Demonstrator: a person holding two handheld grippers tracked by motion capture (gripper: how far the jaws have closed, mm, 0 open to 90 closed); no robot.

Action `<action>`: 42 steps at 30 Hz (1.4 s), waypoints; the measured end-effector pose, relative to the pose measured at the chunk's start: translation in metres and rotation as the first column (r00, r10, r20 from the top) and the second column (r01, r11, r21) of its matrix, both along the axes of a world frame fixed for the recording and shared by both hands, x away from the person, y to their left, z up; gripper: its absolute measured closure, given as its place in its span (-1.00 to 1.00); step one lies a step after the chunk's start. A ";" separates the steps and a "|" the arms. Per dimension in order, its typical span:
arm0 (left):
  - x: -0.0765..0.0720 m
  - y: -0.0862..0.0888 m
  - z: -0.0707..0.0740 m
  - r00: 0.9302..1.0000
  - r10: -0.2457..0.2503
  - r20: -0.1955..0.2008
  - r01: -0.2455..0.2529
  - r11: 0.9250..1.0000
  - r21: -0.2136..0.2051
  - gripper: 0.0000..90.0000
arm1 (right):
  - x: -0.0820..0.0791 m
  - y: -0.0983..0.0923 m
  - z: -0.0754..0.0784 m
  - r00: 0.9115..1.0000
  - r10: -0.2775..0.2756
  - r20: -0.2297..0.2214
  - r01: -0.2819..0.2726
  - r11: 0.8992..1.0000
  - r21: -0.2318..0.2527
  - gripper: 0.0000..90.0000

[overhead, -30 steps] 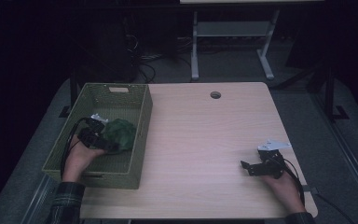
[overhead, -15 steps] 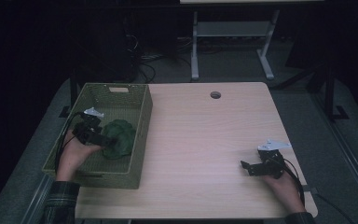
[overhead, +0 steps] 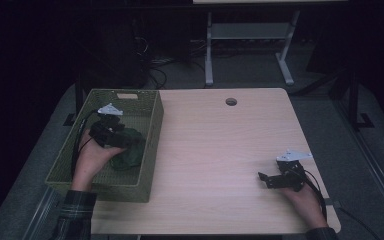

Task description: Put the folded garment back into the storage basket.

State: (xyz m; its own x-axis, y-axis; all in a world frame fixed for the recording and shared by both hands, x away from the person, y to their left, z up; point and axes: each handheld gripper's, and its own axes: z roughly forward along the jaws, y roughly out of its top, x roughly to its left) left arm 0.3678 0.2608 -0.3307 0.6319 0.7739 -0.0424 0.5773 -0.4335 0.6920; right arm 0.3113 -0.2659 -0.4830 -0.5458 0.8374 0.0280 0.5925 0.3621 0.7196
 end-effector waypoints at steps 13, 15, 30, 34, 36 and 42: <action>-0.013 -0.059 0.006 0.994 -0.097 0.058 0.100 0.994 -0.053 -0.69 | 0.000 0.000 0.000 1.000 -0.001 0.000 0.001 1.000 0.000 -0.79; -0.016 -0.069 0.006 0.992 -0.110 0.059 0.113 0.992 -0.058 -0.69 | 0.000 0.000 0.000 1.000 -0.001 0.000 0.001 1.000 0.000 -0.79; -0.033 -0.140 -0.042 0.975 -0.213 0.066 0.217 0.973 -0.073 -0.68 | 0.000 0.000 0.000 1.000 -0.001 0.000 0.001 1.000 0.000 -0.79; -0.036 -0.151 -0.060 0.972 -0.228 0.062 0.232 0.971 -0.056 -0.68 | 0.000 0.000 0.000 1.000 -0.001 0.000 0.001 1.000 0.000 -0.79; -0.037 -0.155 -0.070 0.973 -0.226 0.055 0.229 0.972 -0.056 -0.68 | 0.000 0.000 0.000 1.000 -0.001 -0.001 0.001 1.000 0.000 -0.79; -0.038 -0.160 -0.095 0.973 -0.225 0.048 0.227 0.973 -0.044 -0.68 | 0.000 0.000 0.000 1.000 -0.001 -0.001 0.001 1.000 0.000 -0.79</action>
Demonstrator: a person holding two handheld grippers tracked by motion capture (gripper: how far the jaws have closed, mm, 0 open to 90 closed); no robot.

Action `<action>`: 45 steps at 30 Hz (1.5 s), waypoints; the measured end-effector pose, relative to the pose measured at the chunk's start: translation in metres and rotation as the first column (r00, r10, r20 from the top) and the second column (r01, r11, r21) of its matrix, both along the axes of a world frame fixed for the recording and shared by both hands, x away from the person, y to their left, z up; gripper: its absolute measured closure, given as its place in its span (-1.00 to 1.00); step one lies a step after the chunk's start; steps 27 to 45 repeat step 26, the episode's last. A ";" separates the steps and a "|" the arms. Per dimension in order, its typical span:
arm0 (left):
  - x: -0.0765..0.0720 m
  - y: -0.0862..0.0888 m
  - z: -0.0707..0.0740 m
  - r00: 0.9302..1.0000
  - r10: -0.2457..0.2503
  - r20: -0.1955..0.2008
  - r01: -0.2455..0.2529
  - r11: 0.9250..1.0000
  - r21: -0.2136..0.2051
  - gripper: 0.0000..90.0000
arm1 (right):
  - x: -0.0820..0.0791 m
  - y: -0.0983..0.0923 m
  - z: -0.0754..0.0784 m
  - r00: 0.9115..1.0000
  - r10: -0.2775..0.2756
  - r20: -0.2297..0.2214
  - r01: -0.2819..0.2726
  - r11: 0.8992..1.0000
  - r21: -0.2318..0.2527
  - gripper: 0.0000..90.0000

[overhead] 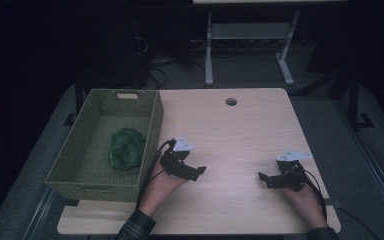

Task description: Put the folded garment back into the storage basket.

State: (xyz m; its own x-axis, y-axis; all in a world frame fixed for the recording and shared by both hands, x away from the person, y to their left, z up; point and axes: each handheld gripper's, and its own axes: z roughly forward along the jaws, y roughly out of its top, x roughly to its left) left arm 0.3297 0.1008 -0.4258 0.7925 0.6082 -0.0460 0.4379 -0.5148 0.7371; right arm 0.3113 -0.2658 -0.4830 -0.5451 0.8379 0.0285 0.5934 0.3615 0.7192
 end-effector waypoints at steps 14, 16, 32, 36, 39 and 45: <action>0.006 0.000 -0.045 1.000 0.010 -0.002 -0.010 0.998 0.068 -0.69 | 0.000 0.000 0.000 1.000 -0.002 0.000 0.002 1.000 0.002 -0.79; 0.006 0.001 -0.049 1.000 0.018 -0.005 -0.018 0.997 0.071 -0.69 | 0.000 0.000 0.000 1.000 -0.001 0.000 0.001 1.000 0.001 -0.79; 0.005 0.009 -0.053 0.999 0.020 0.026 -0.022 0.998 0.053 -0.71 | 0.000 0.000 0.000 1.000 -0.003 -0.001 0.003 1.000 0.002 -0.79; 0.005 0.009 -0.053 0.999 0.020 0.026 -0.022 0.998 0.053 -0.71 | 0.000 0.000 0.000 1.000 -0.003 -0.001 0.003 1.000 0.002 -0.79; 0.005 0.009 -0.053 0.999 0.020 0.026 -0.022 0.998 0.053 -0.71 | 0.000 0.000 0.000 1.000 -0.003 -0.001 0.003 1.000 0.002 -0.79; 0.005 0.009 -0.053 0.999 0.020 0.026 -0.022 0.998 0.053 -0.71 | 0.000 0.000 0.000 1.000 -0.003 -0.001 0.003 1.000 0.002 -0.79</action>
